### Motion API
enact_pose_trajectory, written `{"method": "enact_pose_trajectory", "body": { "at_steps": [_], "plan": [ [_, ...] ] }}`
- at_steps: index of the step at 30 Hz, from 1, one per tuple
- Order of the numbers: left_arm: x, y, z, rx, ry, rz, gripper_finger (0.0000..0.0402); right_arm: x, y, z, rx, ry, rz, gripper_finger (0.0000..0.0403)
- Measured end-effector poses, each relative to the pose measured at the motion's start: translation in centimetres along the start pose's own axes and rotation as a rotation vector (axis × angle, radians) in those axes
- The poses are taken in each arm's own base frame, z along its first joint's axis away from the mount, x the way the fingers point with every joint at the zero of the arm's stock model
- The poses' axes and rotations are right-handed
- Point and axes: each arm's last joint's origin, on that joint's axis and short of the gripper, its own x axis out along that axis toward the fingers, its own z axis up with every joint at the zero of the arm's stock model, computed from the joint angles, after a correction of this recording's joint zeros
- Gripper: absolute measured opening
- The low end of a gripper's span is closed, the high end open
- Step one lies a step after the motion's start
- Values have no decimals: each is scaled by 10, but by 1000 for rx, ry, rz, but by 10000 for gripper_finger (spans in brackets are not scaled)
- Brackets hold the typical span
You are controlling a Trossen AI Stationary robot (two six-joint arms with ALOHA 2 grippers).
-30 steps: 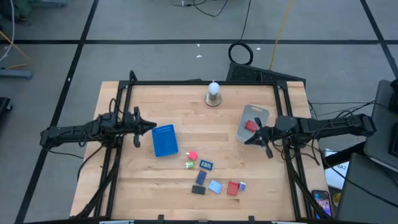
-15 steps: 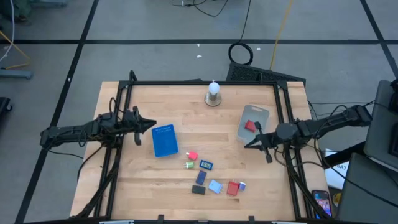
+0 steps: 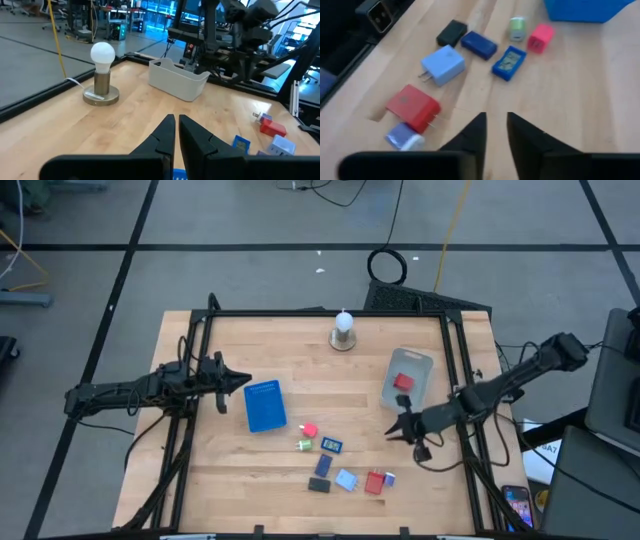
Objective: Pick & Place Office items
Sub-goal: Put the purple charger adapter into the gray bin
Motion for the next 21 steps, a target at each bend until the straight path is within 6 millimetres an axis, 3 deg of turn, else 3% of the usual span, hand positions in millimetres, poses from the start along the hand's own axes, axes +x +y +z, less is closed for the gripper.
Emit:
{"method": "enact_pose_trajectory", "body": {
  "at_steps": [6, 10, 16, 21],
  "plan": [
    [0, -1, -1, -15, 15, -53, 24, 16, 23, 5, 15, 156, 47, 164],
    [0, -3, -1, 3, 27, -97, 24, 26, 45, 5, -33, 180, 103, 202],
    [0, -3, -4, -5, 60, -113, 24, 47, 72, 5, -107, 184, 162, 214],
    [0, -3, -4, 15, 60, -122, 24, 64, 83, 1, -204, 237, 142, 208]
  ]
}}
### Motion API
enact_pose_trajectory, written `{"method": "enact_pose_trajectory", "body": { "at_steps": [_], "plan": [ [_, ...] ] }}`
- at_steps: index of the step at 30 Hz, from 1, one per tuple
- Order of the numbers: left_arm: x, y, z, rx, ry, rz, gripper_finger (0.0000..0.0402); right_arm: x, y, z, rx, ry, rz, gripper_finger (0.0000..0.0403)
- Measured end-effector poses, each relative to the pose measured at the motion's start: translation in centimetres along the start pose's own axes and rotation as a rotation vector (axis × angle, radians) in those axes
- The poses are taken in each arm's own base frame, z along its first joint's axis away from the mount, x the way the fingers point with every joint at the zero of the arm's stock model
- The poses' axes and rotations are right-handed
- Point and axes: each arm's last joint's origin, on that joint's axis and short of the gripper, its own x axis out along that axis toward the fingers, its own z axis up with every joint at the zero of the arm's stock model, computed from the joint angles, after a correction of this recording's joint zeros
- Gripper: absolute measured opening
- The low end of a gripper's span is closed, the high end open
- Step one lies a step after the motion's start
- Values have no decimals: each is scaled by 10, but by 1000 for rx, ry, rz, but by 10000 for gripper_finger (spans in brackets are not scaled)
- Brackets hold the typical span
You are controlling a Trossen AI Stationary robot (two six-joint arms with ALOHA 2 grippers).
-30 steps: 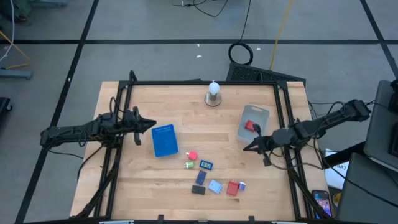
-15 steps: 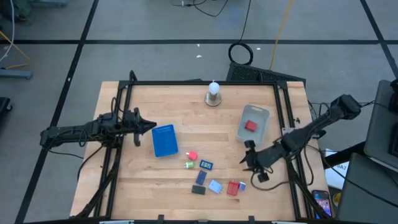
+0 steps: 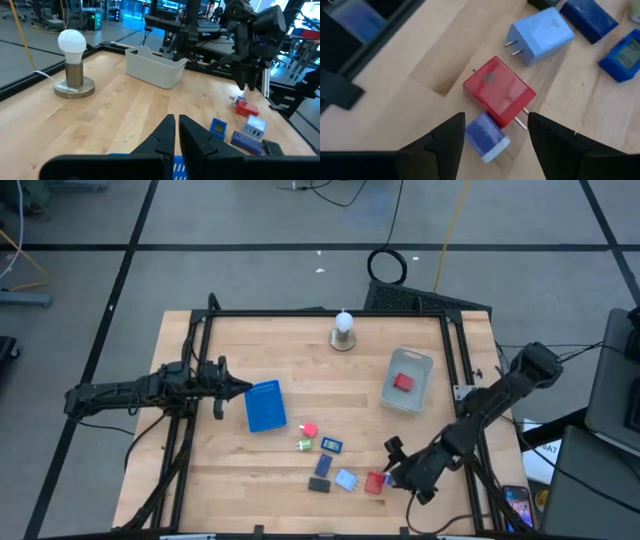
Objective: Pick & Place Office items
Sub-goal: Put the purple charger adapter into the gray bin
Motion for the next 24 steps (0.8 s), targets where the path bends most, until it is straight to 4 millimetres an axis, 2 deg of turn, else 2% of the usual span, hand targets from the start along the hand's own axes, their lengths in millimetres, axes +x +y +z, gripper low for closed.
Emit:
{"method": "enact_pose_trajectory", "body": {
  "at_steps": [3, 6, 24],
  "plan": [
    [0, 0, 0, -4, -2, -1, 24, 10, 1, -4, -5, 43, -9, 204],
    [0, 0, 0, -20, -1, -1, 24, 15, 0, -7, 64, 68, -14, 205],
    [0, -1, 0, -37, 7, -39, 24, 16, 2, -9, 463, 97, -8, 238]
  ]
}}
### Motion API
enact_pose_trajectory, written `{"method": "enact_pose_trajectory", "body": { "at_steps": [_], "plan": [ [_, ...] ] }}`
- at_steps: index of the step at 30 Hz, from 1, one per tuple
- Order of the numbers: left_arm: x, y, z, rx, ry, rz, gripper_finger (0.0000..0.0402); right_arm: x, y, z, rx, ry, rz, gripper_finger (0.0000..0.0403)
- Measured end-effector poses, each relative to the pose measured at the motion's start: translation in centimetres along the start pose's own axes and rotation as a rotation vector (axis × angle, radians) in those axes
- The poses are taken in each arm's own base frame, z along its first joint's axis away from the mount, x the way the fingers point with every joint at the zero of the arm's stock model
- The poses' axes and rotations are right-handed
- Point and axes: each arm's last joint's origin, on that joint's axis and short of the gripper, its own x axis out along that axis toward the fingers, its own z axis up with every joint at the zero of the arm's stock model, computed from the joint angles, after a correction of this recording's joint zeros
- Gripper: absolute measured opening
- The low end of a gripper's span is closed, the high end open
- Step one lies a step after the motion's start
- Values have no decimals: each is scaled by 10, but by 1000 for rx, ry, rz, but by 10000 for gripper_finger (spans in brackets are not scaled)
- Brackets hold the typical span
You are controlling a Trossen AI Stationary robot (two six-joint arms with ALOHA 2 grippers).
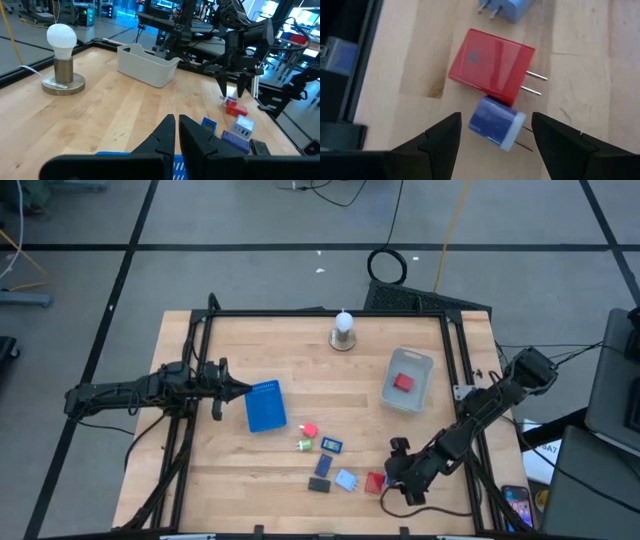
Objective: Pick & Place Office items
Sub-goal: Put the purple charger adapter into the gray bin
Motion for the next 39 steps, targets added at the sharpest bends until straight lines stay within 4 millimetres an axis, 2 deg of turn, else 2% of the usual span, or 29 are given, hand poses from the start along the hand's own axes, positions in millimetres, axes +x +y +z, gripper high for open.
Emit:
{"method": "enact_pose_trajectory", "body": {
  "at_steps": [10, 16, 26, 33, 39],
  "plan": [
    [0, 0, 0, -26, 0, 1, 24, -1, 5, -4, 201, -19, -17, 238],
    [0, 0, 0, -18, 0, 0, 24, -1, 10, -8, 221, -46, -43, 238],
    [0, 0, 0, -22, -2, 5, 24, 14, 3, -14, 266, 2, -123, 238],
    [0, 0, 0, -23, -2, 5, 24, 12, 0, -17, 261, 31, -169, 236],
    [0, 0, 0, -18, -2, 5, 24, 12, -2, -16, 236, 26, -181, 199]
  ]
}}
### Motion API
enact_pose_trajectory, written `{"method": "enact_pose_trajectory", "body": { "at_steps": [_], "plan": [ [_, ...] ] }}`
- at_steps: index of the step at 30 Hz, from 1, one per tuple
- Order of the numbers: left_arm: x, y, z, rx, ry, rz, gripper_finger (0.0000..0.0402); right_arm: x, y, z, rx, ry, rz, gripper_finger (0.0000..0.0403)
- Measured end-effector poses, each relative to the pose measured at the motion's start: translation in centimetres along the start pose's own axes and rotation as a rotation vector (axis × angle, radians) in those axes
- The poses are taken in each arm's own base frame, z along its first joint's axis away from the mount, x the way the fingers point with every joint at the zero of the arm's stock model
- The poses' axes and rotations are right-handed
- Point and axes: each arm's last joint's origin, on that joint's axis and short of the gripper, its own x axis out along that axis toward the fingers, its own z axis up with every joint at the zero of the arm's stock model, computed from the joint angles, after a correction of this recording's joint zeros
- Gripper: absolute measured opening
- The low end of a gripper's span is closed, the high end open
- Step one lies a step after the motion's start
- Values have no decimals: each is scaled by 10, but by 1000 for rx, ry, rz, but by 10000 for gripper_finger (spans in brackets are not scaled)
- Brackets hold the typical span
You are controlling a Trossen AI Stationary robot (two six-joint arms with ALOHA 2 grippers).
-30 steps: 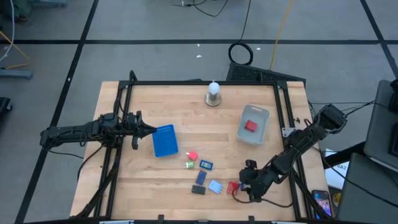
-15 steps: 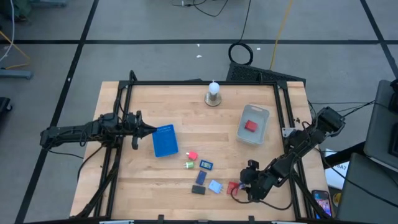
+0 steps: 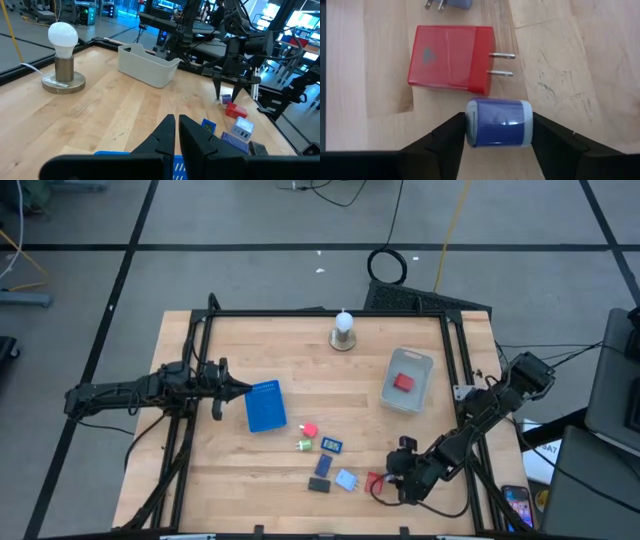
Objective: Pick & Place Office items
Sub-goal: Put the purple charger adapter into the gray bin
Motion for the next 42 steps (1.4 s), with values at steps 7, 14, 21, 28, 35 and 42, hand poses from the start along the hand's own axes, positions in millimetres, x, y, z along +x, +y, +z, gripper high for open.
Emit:
{"method": "enact_pose_trajectory", "body": {
  "at_steps": [7, 14, 21, 28, 35, 42],
  "plan": [
    [0, 0, 0, -1, 0, 0, 24, 0, 0, 0, -2, -5, -2, 154],
    [0, 0, 0, -1, 0, 0, 24, 0, 0, 0, -7, -3, -8, 154],
    [0, 0, 0, -2, 1, 0, 24, -6, -9, -3, -35, -22, -106, 154],
    [0, 0, 0, 3, 1, 1, 24, -34, -14, 4, -70, -125, -119, 154],
    [0, 0, 0, 33, -3, 16, 24, -86, -25, 20, -170, -367, -94, 154],
    [0, 2, 0, 33, -12, 52, 24, -150, -51, 26, -260, -640, -71, 154]
  ]
}}
